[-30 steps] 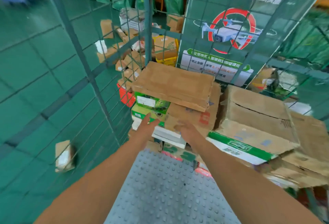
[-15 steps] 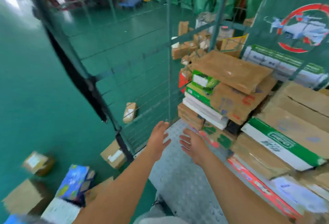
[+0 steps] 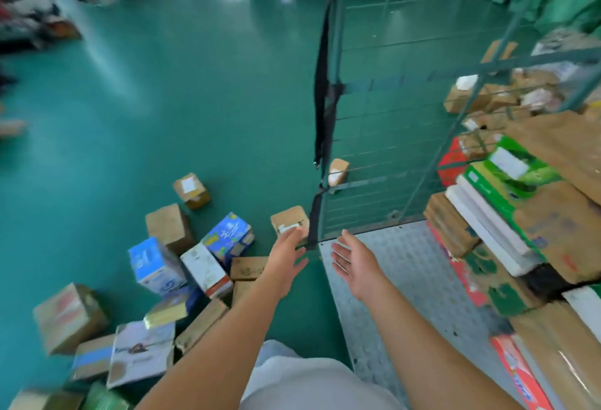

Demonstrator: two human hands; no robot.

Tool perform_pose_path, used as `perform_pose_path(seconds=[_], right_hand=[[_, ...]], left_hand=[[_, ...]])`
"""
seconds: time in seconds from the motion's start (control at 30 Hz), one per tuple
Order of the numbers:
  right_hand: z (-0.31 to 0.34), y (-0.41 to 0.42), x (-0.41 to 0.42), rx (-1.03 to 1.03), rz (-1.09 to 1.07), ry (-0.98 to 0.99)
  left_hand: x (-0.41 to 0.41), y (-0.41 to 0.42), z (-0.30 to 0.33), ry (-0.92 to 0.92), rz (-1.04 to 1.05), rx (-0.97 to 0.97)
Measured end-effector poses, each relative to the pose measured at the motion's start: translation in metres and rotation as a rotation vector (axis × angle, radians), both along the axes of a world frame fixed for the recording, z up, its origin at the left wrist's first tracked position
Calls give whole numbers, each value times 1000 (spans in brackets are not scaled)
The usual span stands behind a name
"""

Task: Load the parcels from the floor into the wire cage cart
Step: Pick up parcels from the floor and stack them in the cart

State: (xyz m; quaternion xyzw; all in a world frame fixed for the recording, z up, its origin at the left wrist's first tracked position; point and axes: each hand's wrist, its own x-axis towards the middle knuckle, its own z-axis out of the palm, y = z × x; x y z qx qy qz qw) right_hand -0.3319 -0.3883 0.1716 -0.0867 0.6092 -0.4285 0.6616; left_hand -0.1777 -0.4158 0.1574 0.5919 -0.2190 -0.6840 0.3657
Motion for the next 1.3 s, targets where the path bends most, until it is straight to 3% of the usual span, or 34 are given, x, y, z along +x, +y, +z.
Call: perform_pose_path(seconds=[0.3,0.67,1.03,1.3], right_hand=[[-2,-46,148,65,162,-34],[-29,-114,309,126,417,8],[-59,-147,356,241,547,72],[-91,-222,345,313,594,77]], left_hand=[[151,-9,-12,16,146,-13],[307,-45,-25,89,489,68],[350,-44,-69,129,699,208],[338,-104,-86,90,783,307]])
